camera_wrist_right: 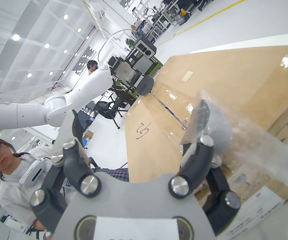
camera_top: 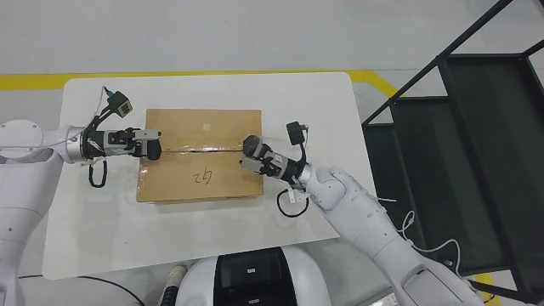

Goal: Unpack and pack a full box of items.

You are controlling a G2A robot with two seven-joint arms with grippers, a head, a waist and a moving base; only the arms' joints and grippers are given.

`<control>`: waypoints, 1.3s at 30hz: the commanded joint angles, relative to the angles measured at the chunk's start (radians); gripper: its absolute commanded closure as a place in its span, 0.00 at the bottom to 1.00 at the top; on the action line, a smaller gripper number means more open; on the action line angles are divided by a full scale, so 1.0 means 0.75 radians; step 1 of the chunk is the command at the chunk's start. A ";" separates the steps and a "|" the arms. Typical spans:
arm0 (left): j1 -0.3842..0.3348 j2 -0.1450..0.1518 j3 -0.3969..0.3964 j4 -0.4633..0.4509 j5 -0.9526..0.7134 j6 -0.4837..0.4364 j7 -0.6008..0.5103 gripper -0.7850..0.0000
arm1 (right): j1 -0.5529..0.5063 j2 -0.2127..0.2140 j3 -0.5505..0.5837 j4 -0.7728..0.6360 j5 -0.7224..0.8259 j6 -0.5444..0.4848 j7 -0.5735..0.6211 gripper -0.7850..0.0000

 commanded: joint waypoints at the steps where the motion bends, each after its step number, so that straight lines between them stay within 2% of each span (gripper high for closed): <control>1: 0.000 0.000 0.000 0.000 0.000 0.000 0.000 0.00 | 0.017 -0.003 -0.010 -0.005 0.016 0.017 0.029 0.00; 11: 0.000 0.000 0.000 0.000 0.000 0.000 0.000 0.00 | 0.108 -0.025 -0.078 -0.013 0.087 0.176 0.195 0.00; 26: 0.000 0.000 0.000 0.000 0.000 0.000 0.000 0.00 | 0.212 -0.071 -0.178 0.006 0.141 0.267 0.296 0.00; 37: 0.000 0.000 0.000 0.000 0.000 0.000 0.000 0.00 | 0.153 -0.045 -0.077 -0.039 0.111 0.259 0.253 0.00; 39: 0.000 0.000 0.000 0.000 0.000 0.000 0.000 0.00 | 0.133 -0.037 -0.055 -0.062 0.105 0.263 0.256 0.70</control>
